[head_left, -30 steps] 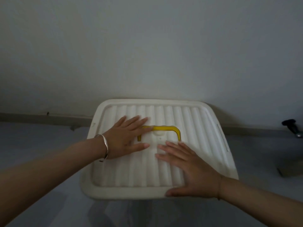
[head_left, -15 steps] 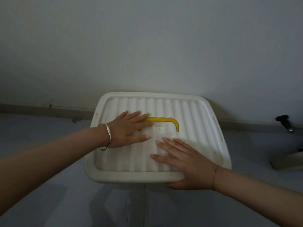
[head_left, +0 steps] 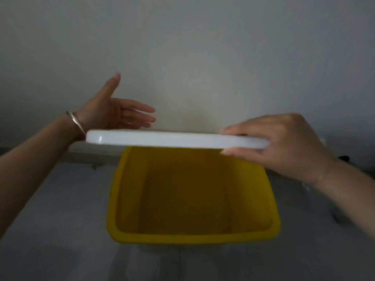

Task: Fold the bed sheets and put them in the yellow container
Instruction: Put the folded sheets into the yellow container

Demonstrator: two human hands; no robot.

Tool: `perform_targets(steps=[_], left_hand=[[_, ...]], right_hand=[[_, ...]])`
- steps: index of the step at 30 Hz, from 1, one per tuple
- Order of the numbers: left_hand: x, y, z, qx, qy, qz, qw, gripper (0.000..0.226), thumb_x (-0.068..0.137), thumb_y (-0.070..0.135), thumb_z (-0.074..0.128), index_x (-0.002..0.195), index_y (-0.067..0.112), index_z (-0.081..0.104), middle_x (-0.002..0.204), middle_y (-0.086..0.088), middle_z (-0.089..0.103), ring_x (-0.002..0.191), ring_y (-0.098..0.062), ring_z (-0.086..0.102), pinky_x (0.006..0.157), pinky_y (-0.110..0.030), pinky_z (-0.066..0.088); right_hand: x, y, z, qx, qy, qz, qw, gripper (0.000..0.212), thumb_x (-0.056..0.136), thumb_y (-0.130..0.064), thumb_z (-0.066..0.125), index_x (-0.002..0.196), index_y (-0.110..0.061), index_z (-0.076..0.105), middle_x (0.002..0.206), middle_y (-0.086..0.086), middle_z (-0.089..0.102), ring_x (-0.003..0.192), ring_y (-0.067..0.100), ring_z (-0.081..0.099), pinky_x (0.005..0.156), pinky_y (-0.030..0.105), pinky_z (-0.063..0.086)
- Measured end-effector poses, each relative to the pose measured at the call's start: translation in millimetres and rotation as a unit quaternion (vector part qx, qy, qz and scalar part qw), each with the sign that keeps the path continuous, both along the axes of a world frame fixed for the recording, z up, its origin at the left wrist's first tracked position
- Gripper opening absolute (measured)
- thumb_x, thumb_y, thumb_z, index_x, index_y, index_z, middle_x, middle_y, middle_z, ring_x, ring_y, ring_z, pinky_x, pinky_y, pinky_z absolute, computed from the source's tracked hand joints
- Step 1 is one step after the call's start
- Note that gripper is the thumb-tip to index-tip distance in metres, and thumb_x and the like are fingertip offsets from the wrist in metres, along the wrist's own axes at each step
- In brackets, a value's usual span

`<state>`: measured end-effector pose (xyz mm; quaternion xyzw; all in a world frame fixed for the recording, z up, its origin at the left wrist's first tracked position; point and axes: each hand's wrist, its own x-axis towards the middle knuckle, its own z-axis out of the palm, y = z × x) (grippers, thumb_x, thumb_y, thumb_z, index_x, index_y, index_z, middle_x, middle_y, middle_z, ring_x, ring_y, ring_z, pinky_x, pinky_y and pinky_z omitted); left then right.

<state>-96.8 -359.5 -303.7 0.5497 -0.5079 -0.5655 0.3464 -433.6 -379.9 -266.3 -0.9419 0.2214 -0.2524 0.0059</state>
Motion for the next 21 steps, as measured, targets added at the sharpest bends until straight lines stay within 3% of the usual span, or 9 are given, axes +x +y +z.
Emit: perform_targets(steps=[2, 4, 6, 8, 10, 11, 15, 18, 21], left_hand=[[5, -2, 0, -0.043, 0.032, 0.086, 0.995, 0.083, 0.073, 0.084, 0.025, 0.084, 0.021, 0.078, 0.096, -0.008, 0.073, 0.083, -0.016, 0.069, 0.066, -0.021, 0.056], [4, -7, -2, -0.091, 0.104, 0.198, 0.970, 0.081, 0.089, 0.067, 0.011, 0.073, 0.026, 0.079, 0.094, -0.001, 0.074, 0.086, -0.011, 0.068, 0.077, -0.025, 0.054], [-2, -13, -6, -0.140, 0.123, 0.250, 0.950, 0.076, 0.092, 0.062, 0.009, 0.087, 0.027, 0.076, 0.100, 0.001, 0.072, 0.103, -0.015, 0.063, 0.094, -0.033, 0.046], [-7, -21, -14, -0.178, 0.036, 0.285, 0.941, 0.058, 0.088, 0.067, 0.027, 0.119, 0.028, 0.057, 0.119, 0.003, 0.059, 0.117, -0.018, 0.053, 0.102, -0.032, 0.041], [-13, -25, -28, -0.218, -0.069, 0.308, 0.924, 0.059, 0.084, 0.056, 0.053, 0.129, 0.019, 0.041, 0.120, 0.002, 0.051, 0.111, -0.015, 0.051, 0.089, -0.014, 0.045], [-17, -26, -34, -0.232, -0.097, 0.325, 0.912, 0.060, 0.085, 0.046, 0.059, 0.131, 0.015, 0.037, 0.120, -0.001, 0.050, 0.108, -0.016, 0.052, 0.085, -0.015, 0.048], [-21, -27, -64, -0.289, -0.155, 0.395, 0.858, 0.083, 0.081, 0.042, 0.066, 0.143, 0.013, 0.019, 0.136, -0.016, 0.029, 0.116, -0.025, 0.045, 0.099, -0.043, 0.044], [-24, -22, -80, -0.356, -0.291, 0.350, 0.816, 0.088, 0.084, 0.051, 0.055, 0.149, 0.015, 0.008, 0.150, -0.014, 0.012, 0.138, -0.027, 0.023, 0.111, -0.043, 0.029], [-24, -24, -86, -0.367, -0.366, 0.291, 0.804, 0.091, 0.082, 0.071, 0.032, 0.150, 0.018, 0.000, 0.158, -0.003, -0.007, 0.144, -0.008, -0.008, 0.115, -0.033, 0.012]], right_hand=[[12, -21, 21, 0.031, -0.030, -0.041, 0.998, 0.038, 0.078, -0.059, 0.057, 0.094, -0.029, 0.075, 0.082, -0.006, 0.074, 0.068, 0.017, 0.069, 0.058, 0.036, 0.055], [25, -44, 33, 0.041, -0.070, -0.078, 0.994, 0.038, 0.078, -0.060, 0.058, 0.094, -0.030, 0.075, 0.082, -0.007, 0.074, 0.069, 0.015, 0.068, 0.062, 0.037, 0.055], [36, -69, 35, 0.033, -0.120, -0.120, 0.985, 0.032, 0.080, -0.055, 0.063, 0.094, -0.029, 0.075, 0.083, -0.005, 0.074, 0.075, 0.016, 0.068, 0.068, 0.034, 0.054], [46, -91, 32, 0.021, -0.183, -0.155, 0.971, 0.032, 0.081, -0.052, 0.064, 0.095, -0.026, 0.076, 0.088, -0.003, 0.075, 0.083, 0.017, 0.068, 0.075, 0.033, 0.053], [55, -108, 22, -0.022, -0.214, -0.166, 0.962, 0.035, 0.082, -0.052, 0.060, 0.094, -0.024, 0.076, 0.086, 0.000, 0.074, 0.081, 0.022, 0.067, 0.076, 0.035, 0.049], [59, -115, 18, -0.059, -0.218, -0.168, 0.960, 0.033, 0.083, -0.050, 0.059, 0.092, -0.023, 0.076, 0.083, 0.000, 0.073, 0.079, 0.023, 0.064, 0.075, 0.034, 0.046], [60, -122, -1, -0.127, -0.288, -0.178, 0.932, 0.024, 0.087, -0.034, 0.062, 0.104, -0.021, 0.073, 0.101, 0.007, 0.062, 0.095, 0.028, 0.057, 0.088, 0.033, 0.037], [54, -122, -22, -0.156, -0.225, -0.203, 0.940, 0.043, 0.095, -0.034, 0.048, 0.136, -0.020, 0.050, 0.142, 0.011, 0.037, 0.136, 0.030, 0.028, 0.113, 0.043, 0.018], [49, -123, -42, -0.172, -0.087, -0.231, 0.954, 0.064, 0.098, -0.049, 0.023, 0.152, -0.019, 0.005, 0.159, -0.003, -0.007, 0.146, 0.019, -0.010, 0.118, 0.040, -0.005]])
